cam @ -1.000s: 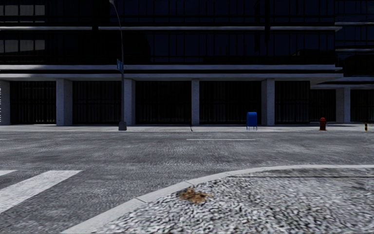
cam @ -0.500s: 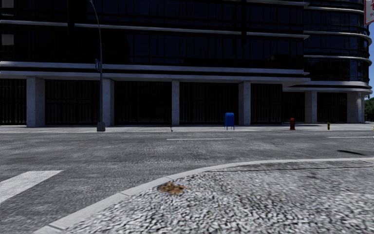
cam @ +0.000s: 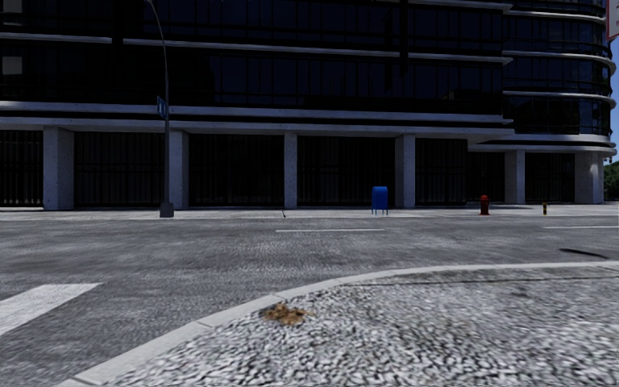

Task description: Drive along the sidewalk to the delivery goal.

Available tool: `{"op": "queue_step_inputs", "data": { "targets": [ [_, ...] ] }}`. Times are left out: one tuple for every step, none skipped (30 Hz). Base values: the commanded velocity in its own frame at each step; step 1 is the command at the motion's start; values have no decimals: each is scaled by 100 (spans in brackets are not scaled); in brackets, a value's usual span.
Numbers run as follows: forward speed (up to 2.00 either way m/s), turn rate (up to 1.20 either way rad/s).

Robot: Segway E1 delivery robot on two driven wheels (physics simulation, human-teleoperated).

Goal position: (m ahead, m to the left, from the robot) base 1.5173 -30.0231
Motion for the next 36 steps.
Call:
{"op": "queue_step_inputs", "data": {
  "targets": [
    [134, 0],
    [134, 0],
    [132, 0],
    [131, 0],
    [129, 0],
    [129, 0],
    [128, -10],
    [124, -29],
    [119, -36],
    [116, -38],
    [114, -38],
    [114, -38],
    [111, -38],
    [109, -38],
    [107, -38],
    [106, -38],
    [102, -38],
    [100, -38],
    [100, -38],
    [100, -38],
    [99, -38],
    [99, -38],
    [96, -38],
    [93, -38],
    [88, -43],
    [88, -43],
    [85, -46],
    [84, -47],
    [84, -48],
    [84, -48],
    [84, -50],
    [84, -50],
    [83, -51],
    [83, -54],
    [83, -55],
    [78, -57]
  ]
}}
